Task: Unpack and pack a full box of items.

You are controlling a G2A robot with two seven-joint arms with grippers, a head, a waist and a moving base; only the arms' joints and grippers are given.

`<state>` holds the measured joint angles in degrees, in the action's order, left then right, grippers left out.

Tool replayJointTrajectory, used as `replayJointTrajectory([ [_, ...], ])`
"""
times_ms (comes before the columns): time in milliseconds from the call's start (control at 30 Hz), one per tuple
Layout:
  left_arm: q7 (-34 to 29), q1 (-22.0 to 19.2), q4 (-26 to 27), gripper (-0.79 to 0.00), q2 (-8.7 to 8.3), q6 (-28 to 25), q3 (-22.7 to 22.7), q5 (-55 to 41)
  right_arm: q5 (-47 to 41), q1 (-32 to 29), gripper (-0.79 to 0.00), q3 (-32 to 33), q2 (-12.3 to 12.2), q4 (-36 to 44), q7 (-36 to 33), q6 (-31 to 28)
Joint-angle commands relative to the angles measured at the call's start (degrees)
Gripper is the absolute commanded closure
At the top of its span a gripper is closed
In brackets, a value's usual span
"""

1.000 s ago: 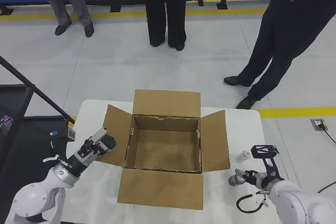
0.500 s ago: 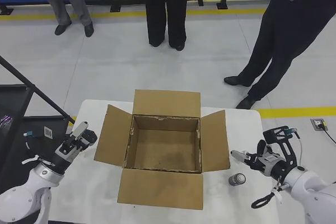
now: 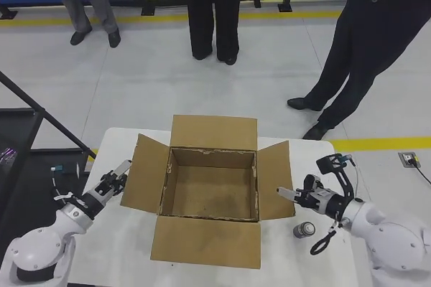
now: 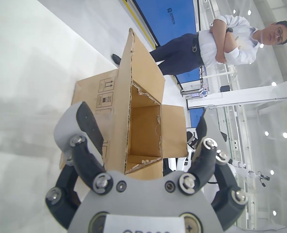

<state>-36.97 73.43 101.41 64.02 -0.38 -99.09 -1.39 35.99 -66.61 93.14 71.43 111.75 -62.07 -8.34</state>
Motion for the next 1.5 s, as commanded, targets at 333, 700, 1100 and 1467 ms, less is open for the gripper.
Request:
replayJointTrajectory([
  [333,1.2,-0.6,-0.6,-0.339,-0.30,1.6,2.5,3.4,-2.0,3.9,-0.680,-3.1,-0.9,-5.1,-0.5,-0.2],
  [700,1.6,-0.5,-0.4,-0.083,-0.64,2.7,2.8,4.6,-3.1,4.8,-0.714,-5.0,-1.6,-6.4,0.4,-0.4],
  [1100,1.8,0.6,-0.2,0.000,-1.09,2.1,1.0,3.9,-3.4,7.4,-0.785,-8.6,-2.2,-8.6,0.6,0.2],
  [1467,0.9,1.5,-1.5,-0.022,-1.69,1.2,-1.2,4.6,-3.7,9.0,-0.785,-10.5,-2.8,-9.7,0.7,0.8],
])
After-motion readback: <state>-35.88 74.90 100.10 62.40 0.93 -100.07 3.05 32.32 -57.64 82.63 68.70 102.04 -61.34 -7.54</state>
